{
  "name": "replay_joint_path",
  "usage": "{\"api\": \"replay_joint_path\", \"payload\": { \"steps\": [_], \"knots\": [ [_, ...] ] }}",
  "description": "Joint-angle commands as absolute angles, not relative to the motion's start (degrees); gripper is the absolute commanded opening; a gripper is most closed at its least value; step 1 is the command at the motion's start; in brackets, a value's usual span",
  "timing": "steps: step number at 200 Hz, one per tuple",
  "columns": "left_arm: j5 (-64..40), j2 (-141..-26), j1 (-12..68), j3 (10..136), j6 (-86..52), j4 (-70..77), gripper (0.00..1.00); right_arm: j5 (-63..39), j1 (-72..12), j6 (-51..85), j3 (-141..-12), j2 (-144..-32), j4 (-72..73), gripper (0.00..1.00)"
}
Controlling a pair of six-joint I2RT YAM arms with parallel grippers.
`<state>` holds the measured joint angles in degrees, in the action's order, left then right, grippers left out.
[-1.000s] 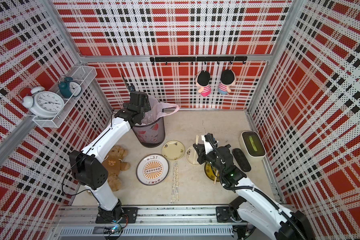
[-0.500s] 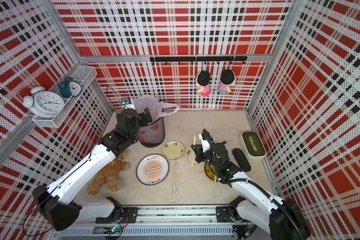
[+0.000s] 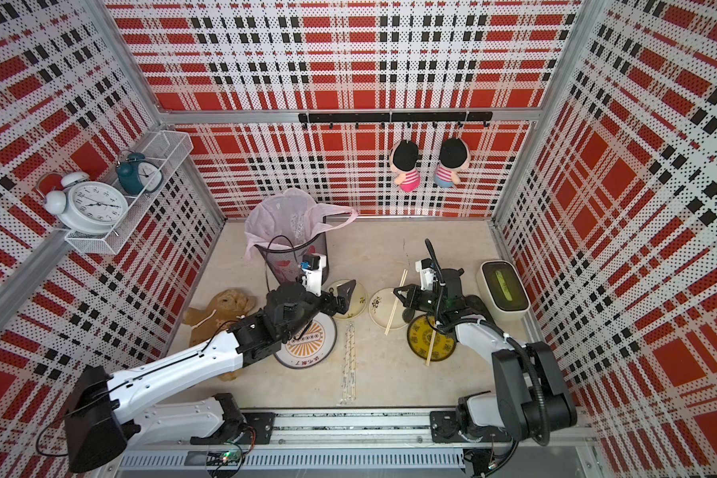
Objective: Remove the packaging of disposable chopsticks
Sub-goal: Place the disposable chopsticks on the plate.
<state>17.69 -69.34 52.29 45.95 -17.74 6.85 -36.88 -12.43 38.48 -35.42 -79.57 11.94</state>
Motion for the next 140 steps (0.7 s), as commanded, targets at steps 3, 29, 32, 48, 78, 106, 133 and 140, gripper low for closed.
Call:
{"api": "replay_joint_path", "payload": {
  "steps": [3,29,32,48,78,106,133,140],
  "knots": [
    [12.9,-74.5,54.5,46.1,-16.8,13.8,0.96,-38.0,-12.0,38.2,-39.8,-82.0,5.1,0.00],
    [8.6,-82.8,55.4,48.5,-16.3,16.6,0.93,-38.7,-11.9,37.3,-42.8,-85.5,1.2,0.00],
    [8.6,-83.7,55.5,48.9,-16.2,16.7,0.93,-38.4,-11.8,36.8,-43.3,-86.0,0.4,0.00],
    [7.8,-88.3,55.5,50.4,-16.4,18.2,0.92,-36.9,-11.7,34.7,-46.0,-89.1,-3.6,0.00],
    [5.9,-96.0,55.5,53.7,-17.0,19.1,0.86,-37.9,-10.9,32.7,-49.7,-95.5,-6.5,0.00],
    [5.1,-100.4,54.9,55.1,-17.6,20.2,0.86,-36.9,-10.5,32.1,-51.1,-98.5,-6.4,0.00],
    [3.6,-101.6,53.6,54.6,-18.0,21.9,0.86,-38.1,-9.5,32.2,-51.8,-101.6,-5.4,0.00],
    [3.3,-101.9,53.4,54.4,-18.2,22.2,0.86,-38.2,-9.3,32.2,-51.9,-102.2,-5.4,0.00]
  ]
}}
